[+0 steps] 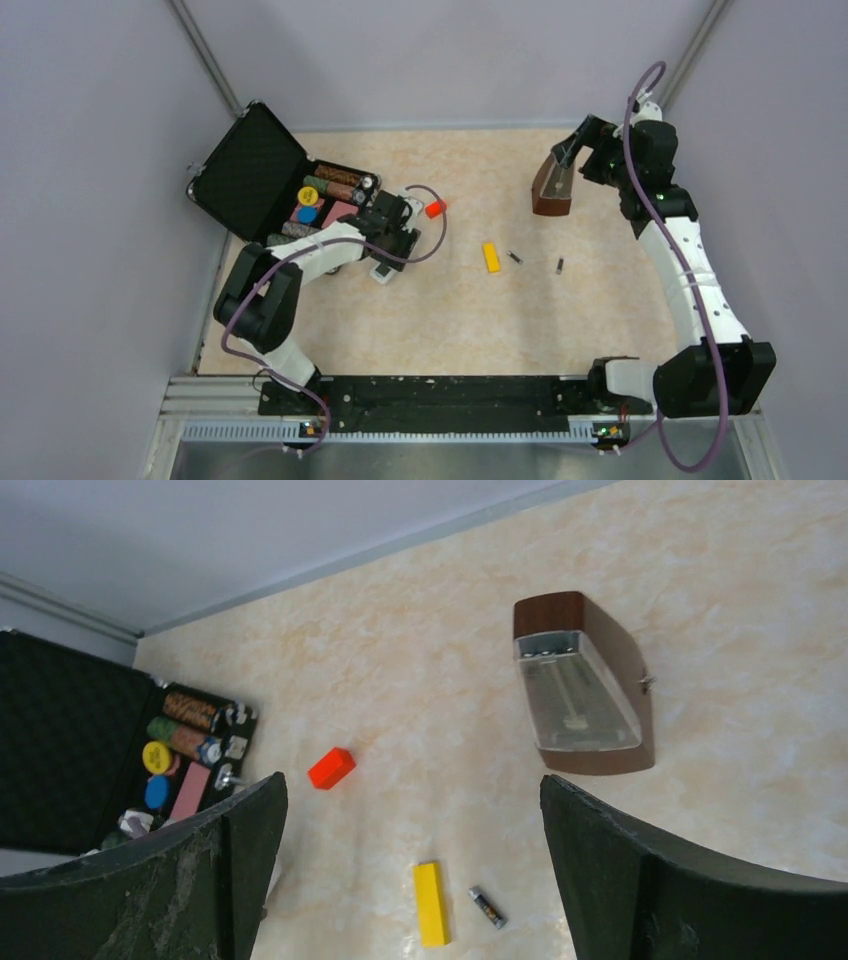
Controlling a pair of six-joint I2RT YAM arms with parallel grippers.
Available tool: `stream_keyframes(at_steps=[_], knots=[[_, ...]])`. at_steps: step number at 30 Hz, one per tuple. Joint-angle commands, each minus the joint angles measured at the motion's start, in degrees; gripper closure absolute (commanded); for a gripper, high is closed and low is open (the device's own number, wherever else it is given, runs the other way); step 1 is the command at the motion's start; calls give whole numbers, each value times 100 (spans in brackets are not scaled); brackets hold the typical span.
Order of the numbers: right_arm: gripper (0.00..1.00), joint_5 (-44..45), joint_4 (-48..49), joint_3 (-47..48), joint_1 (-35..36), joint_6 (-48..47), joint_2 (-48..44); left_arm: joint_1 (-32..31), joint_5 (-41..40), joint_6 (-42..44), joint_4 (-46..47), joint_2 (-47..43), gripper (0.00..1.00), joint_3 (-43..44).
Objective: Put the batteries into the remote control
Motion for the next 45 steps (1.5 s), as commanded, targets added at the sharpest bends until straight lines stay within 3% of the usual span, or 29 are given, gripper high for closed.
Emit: stream_keyframes(at_steps=[1,6,8,19,32,35,41,42,45], knots=[[6,-961,-121,228,3,404,41,-102,209,-376,769,-868,81,-89],[13,-2601,408,-83,293,1093,271,-302,771,-541,1243,-1347,80,-72],[14,-2883,414,-39,616,1160,439,-358,974,-594,1358,-1416,80,115],[19,-2840,33,258,1709,1192,1265,-718,1451,-277,1737,-1411,80,808],[27,-2711,-328,485,1974,944,1662,-1083,1557,-93,1771,-1254,81,1119],[36,-2729,-366,433,2027,941,1689,-1129,1572,-93,1748,-1230,81,1147],[64,-2919,-378,380,2044,1097,1679,-1190,1597,82,1621,-1185,77,1232],[71,-2954,-378,378,2046,1140,1668,-1197,1581,78,1601,-1183,74,1243],[76,-3064,-355,389,2046,1387,1636,-1247,1432,74,1582,-1253,54,1232]])
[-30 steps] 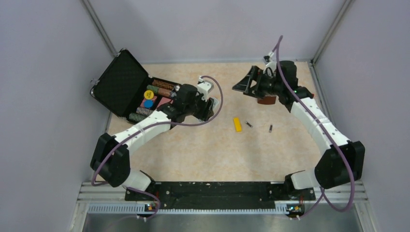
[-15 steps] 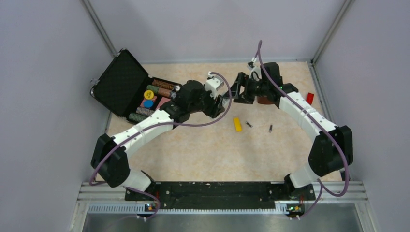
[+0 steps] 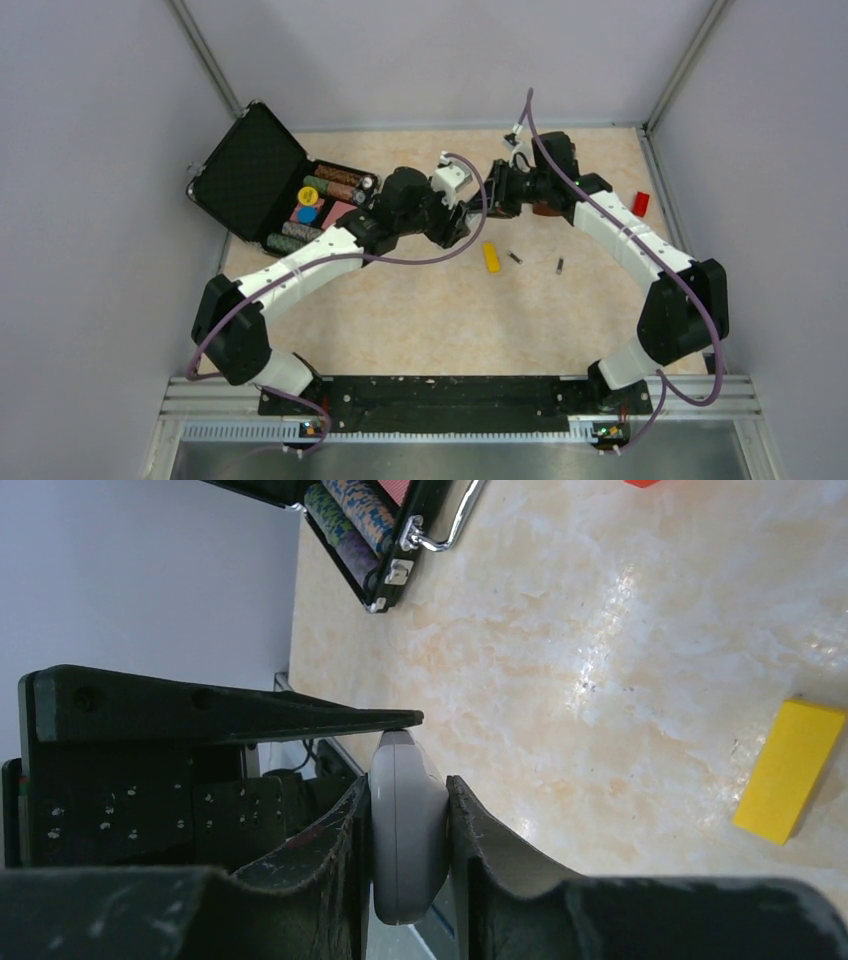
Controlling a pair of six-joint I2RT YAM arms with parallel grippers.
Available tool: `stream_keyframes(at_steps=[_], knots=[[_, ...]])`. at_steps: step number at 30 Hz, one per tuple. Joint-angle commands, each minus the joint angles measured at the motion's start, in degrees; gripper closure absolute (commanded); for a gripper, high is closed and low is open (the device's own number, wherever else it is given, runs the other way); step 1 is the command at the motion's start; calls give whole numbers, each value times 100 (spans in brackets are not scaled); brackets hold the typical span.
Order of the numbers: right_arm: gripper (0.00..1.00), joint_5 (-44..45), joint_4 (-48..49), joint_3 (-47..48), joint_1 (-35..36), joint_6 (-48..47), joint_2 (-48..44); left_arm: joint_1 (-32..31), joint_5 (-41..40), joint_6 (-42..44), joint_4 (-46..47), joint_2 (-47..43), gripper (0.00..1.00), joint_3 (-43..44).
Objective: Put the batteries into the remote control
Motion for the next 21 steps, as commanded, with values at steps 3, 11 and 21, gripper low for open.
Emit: stream_keyframes(at_steps=[3,11,21], knots=[[78,-296,-100,249,63,701,-61,-212,-551,227,434,-245,37,102],[80,-410,180,204,48,2387,-298,-678,-948,1662,1955,-1161,34,-1409],[80,-373,150,-122,31,4025,-402,-903,-1963,3267,3232,-1432,40,-2286]])
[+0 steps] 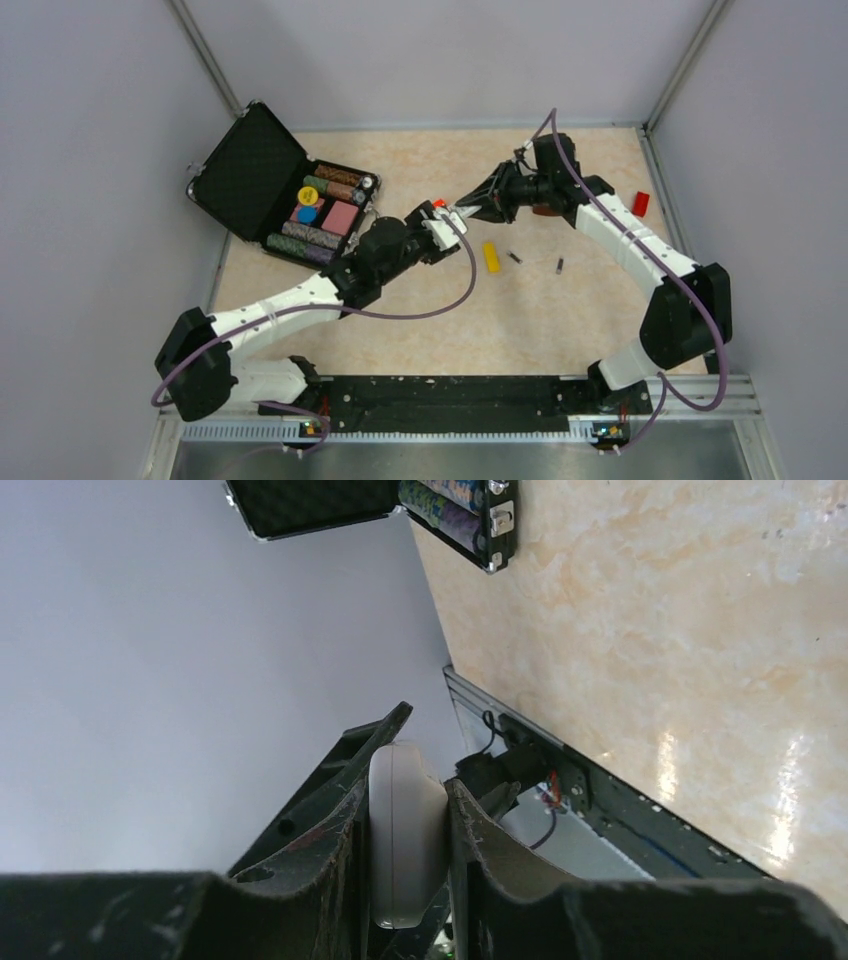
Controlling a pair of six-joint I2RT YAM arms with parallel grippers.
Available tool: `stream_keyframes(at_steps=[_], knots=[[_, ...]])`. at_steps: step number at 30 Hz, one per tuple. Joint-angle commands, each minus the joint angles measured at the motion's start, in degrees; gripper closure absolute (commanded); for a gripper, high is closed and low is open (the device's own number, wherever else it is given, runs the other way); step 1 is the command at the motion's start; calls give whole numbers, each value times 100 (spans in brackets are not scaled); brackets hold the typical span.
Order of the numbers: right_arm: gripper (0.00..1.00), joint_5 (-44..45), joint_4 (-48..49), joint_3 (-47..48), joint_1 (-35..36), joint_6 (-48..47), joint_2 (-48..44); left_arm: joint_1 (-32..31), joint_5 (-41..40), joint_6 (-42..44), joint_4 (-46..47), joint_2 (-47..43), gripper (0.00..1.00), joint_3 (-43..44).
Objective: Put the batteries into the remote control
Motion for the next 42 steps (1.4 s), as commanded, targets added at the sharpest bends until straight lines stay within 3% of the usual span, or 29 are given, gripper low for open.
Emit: stream_keyframes(at_steps=[1,6,13,16,21,23,26,28,32,36,42], knots=[[80,149,113,-50,31,987,-295,-203,-613,1131,1032,27,42,-197],[80,267,98,-179,32,1244,-401,-229,-765,1416,1183,239,62,-148],[77,161,287,-333,22,1461,-379,-229,-754,1249,1433,442,79,-198],[60,149,350,-383,18,1524,-401,-229,-832,1076,1443,424,98,-168],[20,300,684,-613,-82,1199,-616,-223,-943,475,888,344,100,69],[13,379,797,-737,-227,872,-762,-200,-950,67,282,351,100,359],[12,385,1074,-958,-507,519,-1018,-84,-663,-725,-591,312,100,813],[12,122,1606,-1109,-727,259,-1167,129,-79,-1374,-1193,304,100,1147],[10,-346,1949,-947,-939,-1164,-1257,925,2047,-2803,-2092,395,100,1835],[7,-763,2043,-741,-934,-2527,-1457,1498,3787,-4064,-1976,421,100,1984],[4,-1056,3072,-700,-843,-2657,-1775,1710,5428,-5494,-1120,533,100,1962]])
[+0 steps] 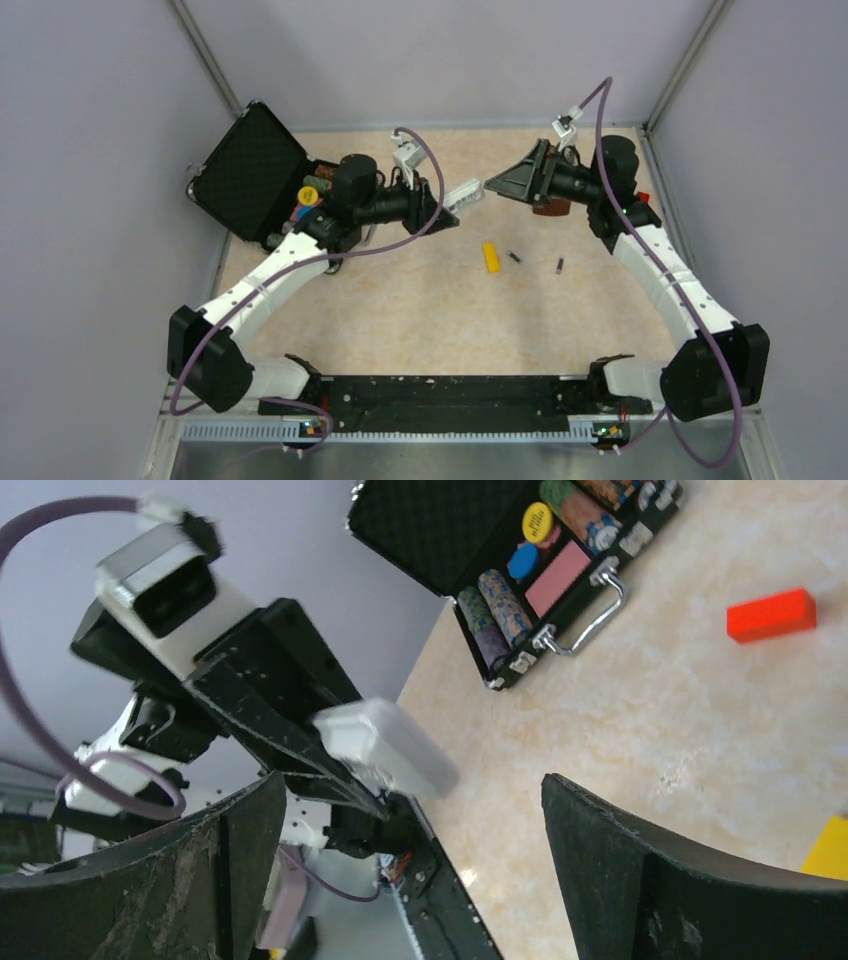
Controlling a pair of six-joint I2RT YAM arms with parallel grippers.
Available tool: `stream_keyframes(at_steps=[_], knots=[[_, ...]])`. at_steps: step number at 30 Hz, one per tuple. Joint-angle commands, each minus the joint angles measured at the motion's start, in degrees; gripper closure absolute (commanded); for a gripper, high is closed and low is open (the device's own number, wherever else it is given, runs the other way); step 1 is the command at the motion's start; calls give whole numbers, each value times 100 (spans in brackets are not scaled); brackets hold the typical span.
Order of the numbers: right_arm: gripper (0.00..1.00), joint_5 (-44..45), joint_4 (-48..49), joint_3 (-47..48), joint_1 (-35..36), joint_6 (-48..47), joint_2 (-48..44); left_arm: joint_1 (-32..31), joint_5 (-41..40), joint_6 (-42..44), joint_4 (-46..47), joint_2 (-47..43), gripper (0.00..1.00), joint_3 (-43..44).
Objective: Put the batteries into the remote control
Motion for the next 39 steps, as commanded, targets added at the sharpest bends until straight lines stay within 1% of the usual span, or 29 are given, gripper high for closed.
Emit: stream_keyframes(at_steps=[1,4,6,8,12,17,20,22,24,25,26,27,30,34,36,38,39], knots=[[4,-363,1053,415,161,-643,-361,16,2124,-1704,934,119,100,134],[4,-328,857,582,385,-967,-298,16,2595,-2504,1599,209,100,64],[5,-311,573,700,515,-1219,-247,18,2699,-2904,2036,205,100,-33],[8,-466,498,748,604,-1313,-223,29,2752,-3145,2284,204,100,-57],[18,-873,410,833,690,-1236,-164,26,2692,-3214,2293,178,100,-62],[34,-1126,260,837,720,-1057,-49,34,2679,-3204,2302,115,100,-58],[46,-1148,319,801,737,-913,-59,62,2623,-3224,2339,76,100,-107],[60,-1184,476,747,744,-748,-69,84,2608,-3280,2412,53,98,-133],[80,-1163,729,667,747,-485,-79,107,2540,-3352,2514,-11,91,-173],[86,-1160,895,599,745,-326,-79,122,2491,-3409,2589,-51,87,-198],[90,-1188,1177,522,754,-105,-84,159,2412,-3467,2663,-90,83,-235],[92,-1122,1431,426,761,198,-103,201,2333,-3540,2734,-138,79,-264],[96,-787,1891,227,762,702,-159,299,2106,-3890,3126,-256,75,-421],[98,-194,2247,-20,763,1337,-187,399,1707,-4530,3815,-370,67,-766],[99,21,2545,-156,760,1653,-183,470,1438,-4784,3923,-406,61,-908],[100,135,2785,-283,759,1808,-190,553,1196,-5003,3986,-471,59,-1065],[100,209,2821,-326,762,1847,-199,581,1100,-5128,4117,-512,57,-1160]])
